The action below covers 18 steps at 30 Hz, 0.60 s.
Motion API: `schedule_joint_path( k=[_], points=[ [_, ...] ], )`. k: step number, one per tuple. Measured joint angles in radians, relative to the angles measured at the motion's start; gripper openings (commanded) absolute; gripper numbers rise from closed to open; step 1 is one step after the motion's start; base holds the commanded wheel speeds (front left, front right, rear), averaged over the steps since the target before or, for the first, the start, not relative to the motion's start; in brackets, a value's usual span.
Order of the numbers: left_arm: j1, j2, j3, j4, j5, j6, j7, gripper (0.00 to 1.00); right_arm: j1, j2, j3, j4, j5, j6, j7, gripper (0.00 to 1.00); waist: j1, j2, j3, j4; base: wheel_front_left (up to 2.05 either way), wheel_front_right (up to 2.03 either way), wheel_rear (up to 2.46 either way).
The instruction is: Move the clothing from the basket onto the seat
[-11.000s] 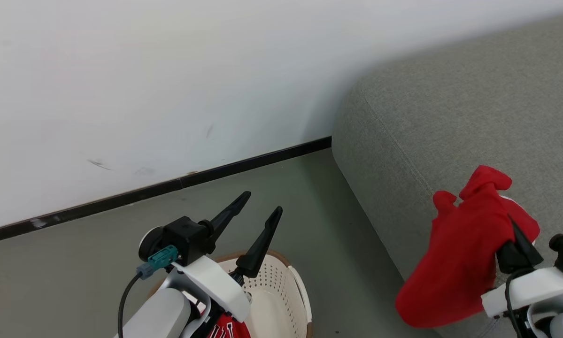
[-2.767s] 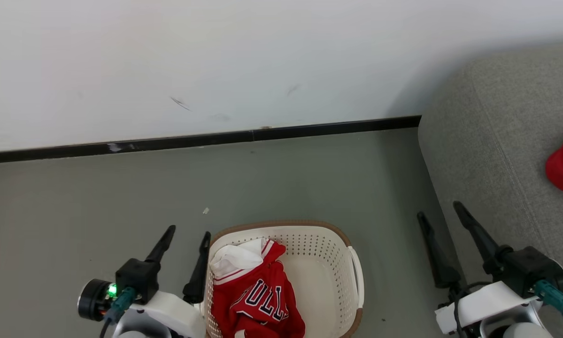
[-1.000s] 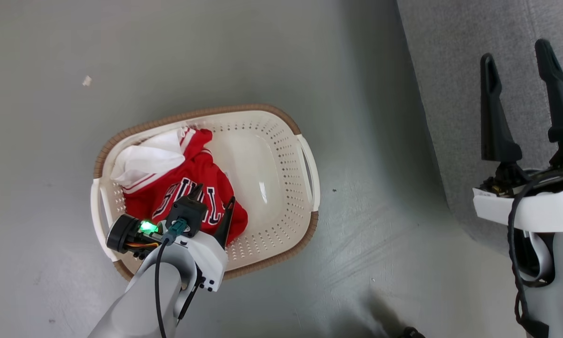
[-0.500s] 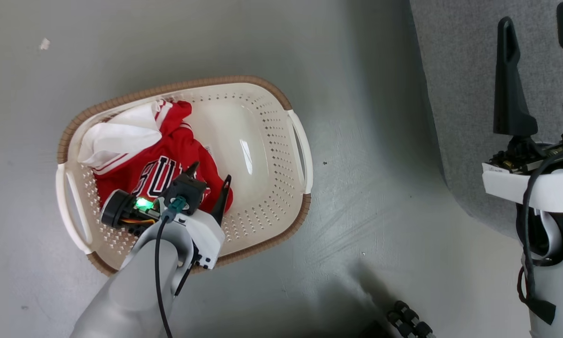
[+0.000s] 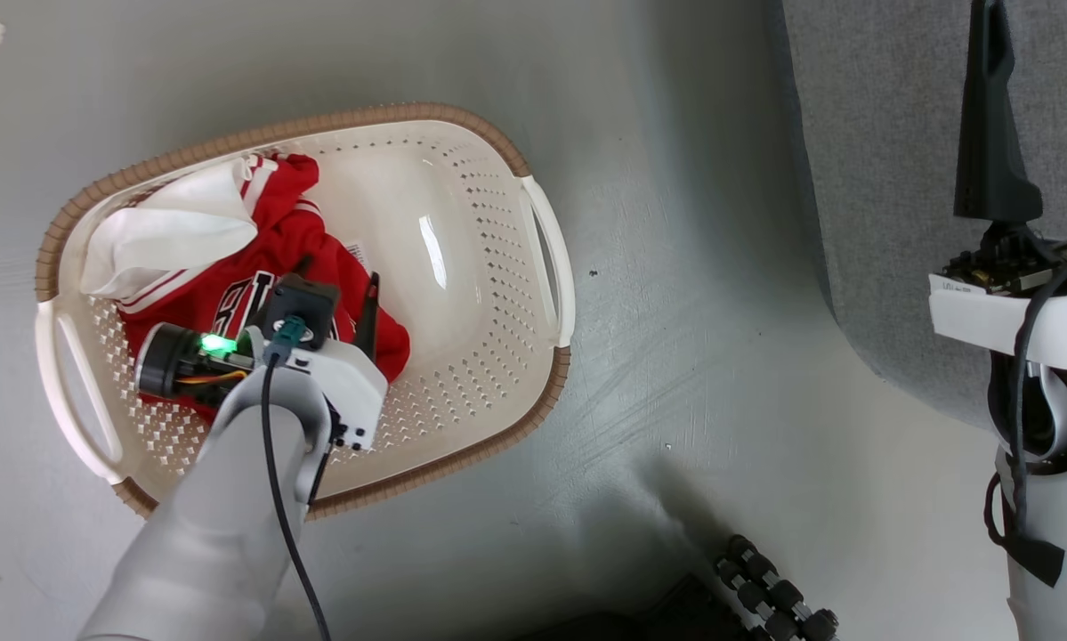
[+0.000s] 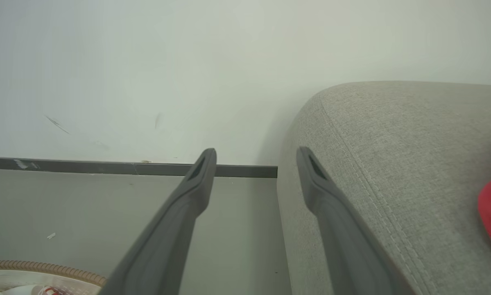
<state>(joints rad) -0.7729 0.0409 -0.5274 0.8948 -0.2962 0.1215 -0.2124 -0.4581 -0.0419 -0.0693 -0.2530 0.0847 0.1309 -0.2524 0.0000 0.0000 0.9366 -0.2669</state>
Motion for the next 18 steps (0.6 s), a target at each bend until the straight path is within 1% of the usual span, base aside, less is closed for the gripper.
schedule_joint_path(
  k=[5, 9, 13, 16, 17, 18],
  points=[
    [-0.03, 0.028, 0.02, 0.038, 0.004, 0.049, 0.0, 1.0, -0.019, 0.0, 0.0, 0.004, 0.002, 0.0, -0.003, 1.0, 0.0, 0.0, 0.024, -0.011, 0.0, 0.0, 0.0],
    [-0.041, 0.033, 0.026, 0.072, 0.025, 0.084, 0.0, 1.0, -0.026, 0.0, 0.002, 0.005, 0.013, 0.0, -0.003, 1.0, 0.0001, 0.0, 0.039, -0.018, 0.0, 0.0, 0.0],
    [-0.041, 0.029, 0.025, 0.101, 0.026, 0.097, 0.0, 1.0, -0.049, 0.0, 0.006, 0.004, 0.02, 0.0, -0.003, 1.0, 0.0, 0.0, 0.052, -0.022, 0.0, 0.0, 0.0],
    [-0.044, 0.026, 0.025, 0.121, 0.025, 0.098, 0.004, 1.0, -0.06, 0.0, 0.009, 0.004, 0.02, 0.0, -0.003, 1.0, 0.0001, 0.0, 0.059, -0.023, 0.0, 0.0, 0.0],
    [-0.047, 0.026, 0.025, 0.124, 0.025, 0.098, 0.004, 0.93, -0.061, 0.0, 0.009, 0.004, 0.02, 0.0, -0.003, 1.0, 0.0, 0.0, 0.061, -0.023, 0.0, 0.0, 0.0],
    [-0.052, 0.026, 0.025, 0.129, 0.025, 0.097, 0.004, 0.44, -0.061, 0.0, 0.009, 0.004, 0.02, 0.0, -0.003, 1.0, 0.0, 0.0, 0.063, -0.023, 0.0, 0.0, 0.0]
  ],
)
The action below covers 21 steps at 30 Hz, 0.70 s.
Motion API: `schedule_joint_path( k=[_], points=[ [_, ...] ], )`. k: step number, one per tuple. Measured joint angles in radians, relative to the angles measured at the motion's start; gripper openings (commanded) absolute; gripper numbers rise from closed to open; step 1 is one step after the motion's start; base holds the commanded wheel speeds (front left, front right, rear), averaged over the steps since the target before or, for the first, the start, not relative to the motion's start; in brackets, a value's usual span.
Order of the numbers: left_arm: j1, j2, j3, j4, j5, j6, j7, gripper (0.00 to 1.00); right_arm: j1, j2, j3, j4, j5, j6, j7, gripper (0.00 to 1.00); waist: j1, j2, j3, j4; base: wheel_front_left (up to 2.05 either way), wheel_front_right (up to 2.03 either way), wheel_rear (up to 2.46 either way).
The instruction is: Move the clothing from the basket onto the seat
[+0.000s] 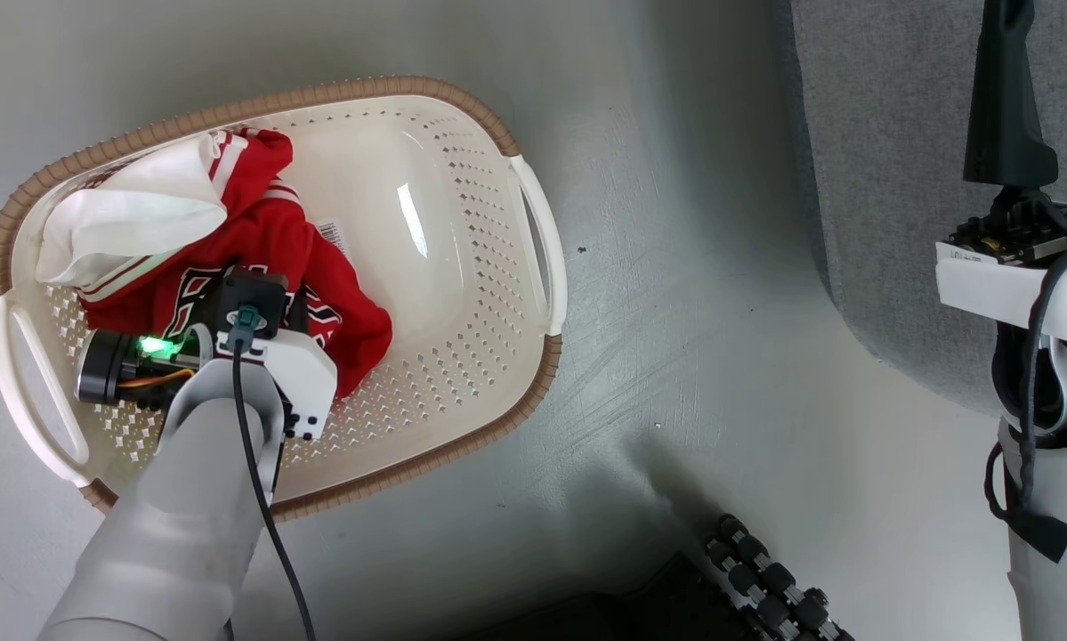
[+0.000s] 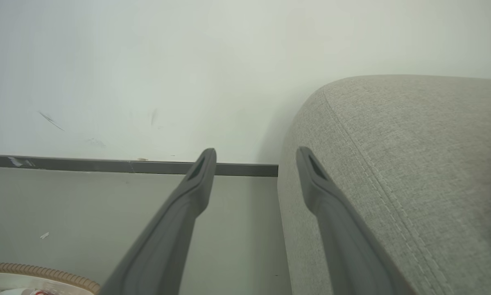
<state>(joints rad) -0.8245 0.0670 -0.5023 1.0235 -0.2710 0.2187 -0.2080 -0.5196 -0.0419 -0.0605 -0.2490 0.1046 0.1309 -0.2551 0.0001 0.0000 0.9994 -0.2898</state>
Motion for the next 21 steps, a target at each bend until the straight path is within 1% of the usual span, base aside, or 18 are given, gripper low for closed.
schedule_joint_path(
  k=[1, 2, 7, 12, 21],
  points=[
    [-0.006, 0.0, -0.001, 0.003, 0.0, 0.0, 0.0, 0.16, -0.001, 0.0, 0.0, 0.001, 0.0, 0.0, 0.0, 1.0, 0.0, 0.0, 0.001, 0.0, 0.0, 0.0, 0.0],
    [-0.011, 0.0, -0.003, 0.004, 0.0, -0.002, 0.0, 0.0, -0.001, 0.0, 0.0, 0.001, 0.0, 0.0, 0.0, 1.0, 0.0, 0.0, 0.001, 0.001, 0.0, 0.0, 0.0],
    [-0.028, -0.004, -0.014, 0.002, 0.0, -0.016, -0.005, 0.0, -0.006, 0.0, -0.01, 0.007, 0.002, 0.0, 0.0, 1.0, 0.0, 0.0, -0.004, 0.005, 0.0, 0.0, 0.0],
    [-0.03, -0.004, -0.012, -0.002, -0.001, -0.029, -0.016, 0.0, -0.044, 0.0, -0.011, 0.01, 0.01, 0.0, 0.0, 1.0, 0.0, 0.0, -0.014, 0.014, 0.0, 0.0, 0.0],
    [-0.03, -0.004, -0.04, -0.023, 0.008, -0.07, -0.031, 0.0, -0.045, 0.0, -0.01, 0.038, -0.004, 0.0, 0.0, 1.0, 0.0, 0.0, -0.044, 0.041, 0.0, 0.0, 0.0]
  ],
)
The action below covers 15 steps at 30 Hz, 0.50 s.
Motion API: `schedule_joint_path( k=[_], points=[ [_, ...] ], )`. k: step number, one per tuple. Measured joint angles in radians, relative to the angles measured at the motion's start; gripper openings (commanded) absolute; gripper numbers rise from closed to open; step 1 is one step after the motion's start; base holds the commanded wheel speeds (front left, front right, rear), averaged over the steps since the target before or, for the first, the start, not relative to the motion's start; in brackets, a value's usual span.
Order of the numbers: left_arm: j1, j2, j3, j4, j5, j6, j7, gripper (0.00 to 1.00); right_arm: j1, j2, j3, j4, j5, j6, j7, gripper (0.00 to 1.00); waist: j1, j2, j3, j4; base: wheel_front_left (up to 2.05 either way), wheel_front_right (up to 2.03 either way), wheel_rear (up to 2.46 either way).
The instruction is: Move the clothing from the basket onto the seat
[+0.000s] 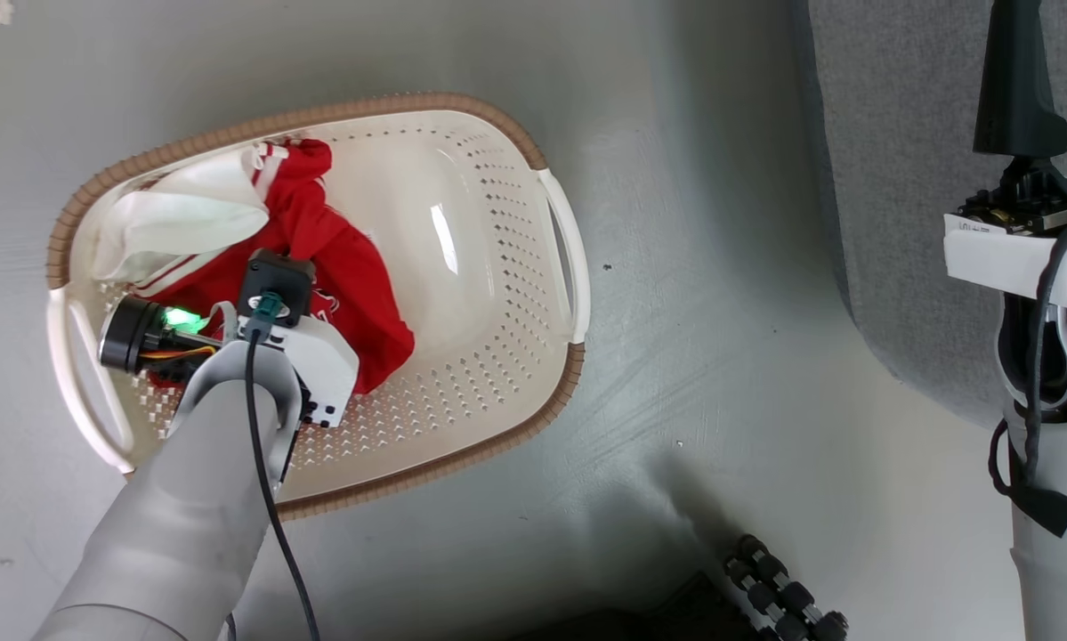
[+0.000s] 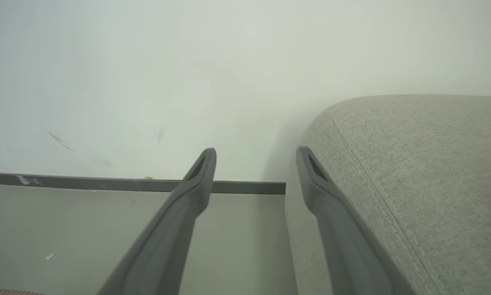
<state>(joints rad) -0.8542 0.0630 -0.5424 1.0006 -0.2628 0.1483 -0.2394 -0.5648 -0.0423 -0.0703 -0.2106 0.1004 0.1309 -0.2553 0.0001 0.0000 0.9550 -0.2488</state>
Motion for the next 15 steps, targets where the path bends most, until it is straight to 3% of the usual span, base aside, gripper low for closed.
schedule_joint_path(
  k=[9, 15],
  points=[
    [0.012, 0.006, -0.034, -0.063, 0.016, -0.053, -0.006, 0.0, -0.015, -0.001, -0.003, 0.025, -0.026, 0.0, 0.0, 1.0, 0.0, 0.0, -0.048, 0.037, 0.0, 0.0, 0.0],
    [0.036, 0.011, -0.03, -0.119, 0.016, -0.063, -0.009, 0.0, -0.015, -0.002, -0.002, 0.031, -0.039, 0.0, 0.0, 1.0, 0.0, 0.0, -0.082, 0.061, 0.0, 0.0, 0.0]
  ],
)
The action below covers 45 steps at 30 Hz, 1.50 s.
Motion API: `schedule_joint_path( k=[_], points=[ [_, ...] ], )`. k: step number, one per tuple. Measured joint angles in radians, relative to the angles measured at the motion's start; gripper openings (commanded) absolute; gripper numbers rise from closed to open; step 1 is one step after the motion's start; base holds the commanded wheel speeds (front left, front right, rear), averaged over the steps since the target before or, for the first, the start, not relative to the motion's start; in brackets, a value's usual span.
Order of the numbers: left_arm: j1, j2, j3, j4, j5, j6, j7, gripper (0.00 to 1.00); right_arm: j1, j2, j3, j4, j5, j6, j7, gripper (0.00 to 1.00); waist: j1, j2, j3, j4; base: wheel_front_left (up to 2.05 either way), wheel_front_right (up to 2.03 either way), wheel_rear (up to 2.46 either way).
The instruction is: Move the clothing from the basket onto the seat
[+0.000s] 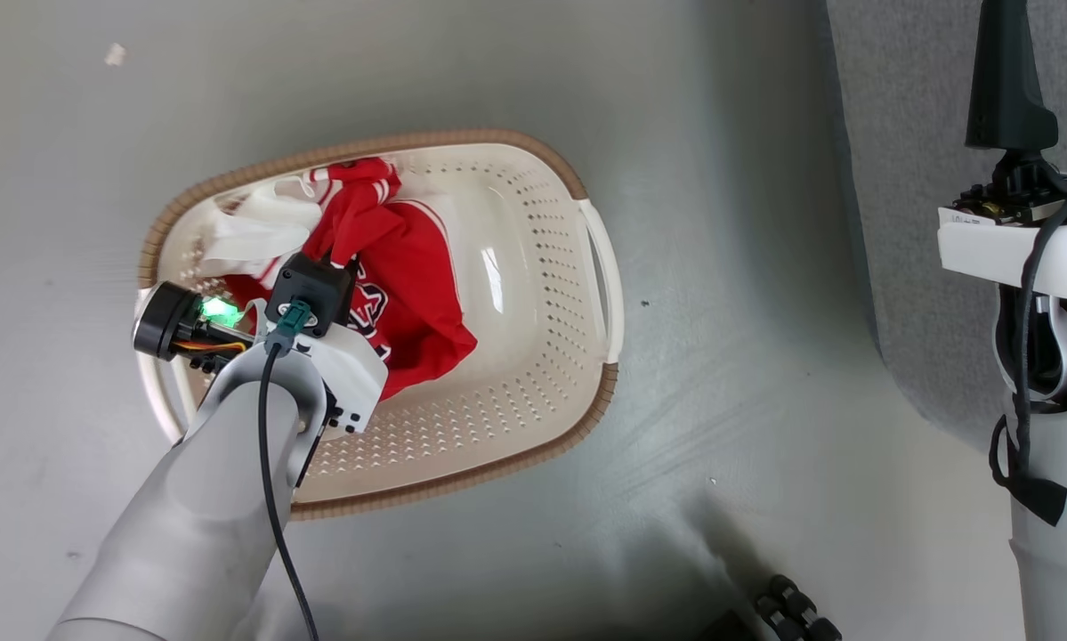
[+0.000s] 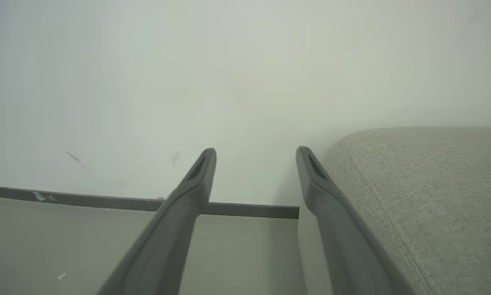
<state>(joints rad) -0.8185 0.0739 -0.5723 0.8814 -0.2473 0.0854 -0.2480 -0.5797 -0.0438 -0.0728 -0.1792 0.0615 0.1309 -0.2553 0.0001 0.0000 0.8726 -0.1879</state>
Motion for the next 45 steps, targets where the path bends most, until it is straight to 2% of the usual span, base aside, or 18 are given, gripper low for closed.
schedule_joint_path(
  k=[25, 31, 45],
  points=[
    [0.123, 0.11, 0.158, -0.551, -0.035, 0.018, -0.002, 0.0, 0.03, -0.019, 0.069, 0.08, -0.078, 0.0, 0.0, 1.0, 0.0, 0.0, -0.225, 0.13, 0.0, 0.0, 0.0],
    [0.159, 0.135, 0.177, -0.613, -0.056, 0.015, -0.004, 0.0, 0.07, -0.035, 0.096, 0.108, -0.094, 0.0, 0.0, 1.0, 0.0, 0.0, -0.284, 0.152, 0.0, 0.0, 0.0],
    [0.176, 0.186, 0.198, -0.702, -0.081, -0.031, -0.004, 0.0, 0.156, -0.085, 0.151, 0.173, -0.104, 0.0, 0.0, 1.0, -0.0001, 0.0, -0.43, 0.178, 0.0, 0.0, 0.0]
  ],
)
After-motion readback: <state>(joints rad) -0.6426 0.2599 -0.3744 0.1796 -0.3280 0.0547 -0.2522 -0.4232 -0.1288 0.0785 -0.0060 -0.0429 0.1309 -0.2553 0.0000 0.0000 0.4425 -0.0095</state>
